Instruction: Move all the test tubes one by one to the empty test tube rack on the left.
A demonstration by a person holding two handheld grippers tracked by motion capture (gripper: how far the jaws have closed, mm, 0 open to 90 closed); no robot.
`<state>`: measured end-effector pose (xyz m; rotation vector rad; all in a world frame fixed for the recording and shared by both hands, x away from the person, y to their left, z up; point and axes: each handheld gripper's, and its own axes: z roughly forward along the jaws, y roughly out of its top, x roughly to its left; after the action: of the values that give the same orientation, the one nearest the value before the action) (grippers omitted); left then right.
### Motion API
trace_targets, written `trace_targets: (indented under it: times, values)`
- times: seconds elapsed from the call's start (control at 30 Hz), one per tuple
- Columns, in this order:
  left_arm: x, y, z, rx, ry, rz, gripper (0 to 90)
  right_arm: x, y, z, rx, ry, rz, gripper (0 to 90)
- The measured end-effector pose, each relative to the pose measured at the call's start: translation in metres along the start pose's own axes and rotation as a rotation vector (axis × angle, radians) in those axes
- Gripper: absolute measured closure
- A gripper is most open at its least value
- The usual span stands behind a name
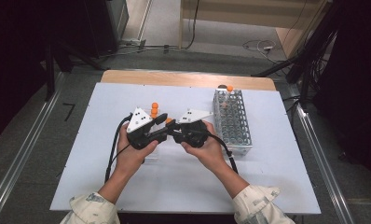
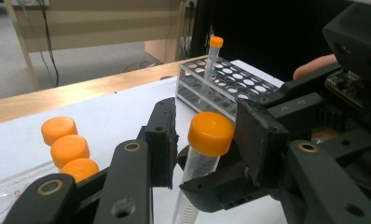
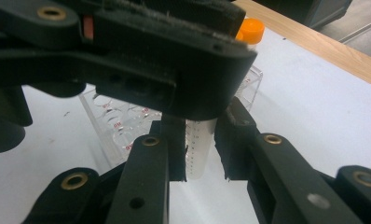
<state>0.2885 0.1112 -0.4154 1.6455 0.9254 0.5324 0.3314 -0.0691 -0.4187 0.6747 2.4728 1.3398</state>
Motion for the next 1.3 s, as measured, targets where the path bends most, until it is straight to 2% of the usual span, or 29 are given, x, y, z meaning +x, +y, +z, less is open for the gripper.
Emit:
trace_targets:
  times: [0.33,0.8,0.9,1.13,1.3]
  values:
    - [-0.0016,-0.002,0.0022,0.008,-0.004,0.02,67.6,0.0002,-0.0001,-0.0001,0.003,0.002,0.001,72.3]
    - [-0.001,-0.0019,0.0007,-0.001,-0.014,0.028,70.5,0.002,-0.0009,-0.0014,-0.002,0.0,-0.003,71.3]
    - [-0.0016,-0.0014,0.0004,-0.008,-0.02,0.024,70.7,0.0029,-0.0016,-0.003,-0.015,0.014,0.001,63.9]
    - [-0.0018,-0.0012,0.0002,-0.008,-0.019,0.021,70.7,0.0042,-0.0058,-0.0033,-0.026,-0.005,0.009,44.6]
    - [-0.0007,-0.0007,-0.0007,-0.009,-0.017,0.011,70.7,0.0039,-0.0068,-0.0022,-0.029,-0.009,0.026,27.5]
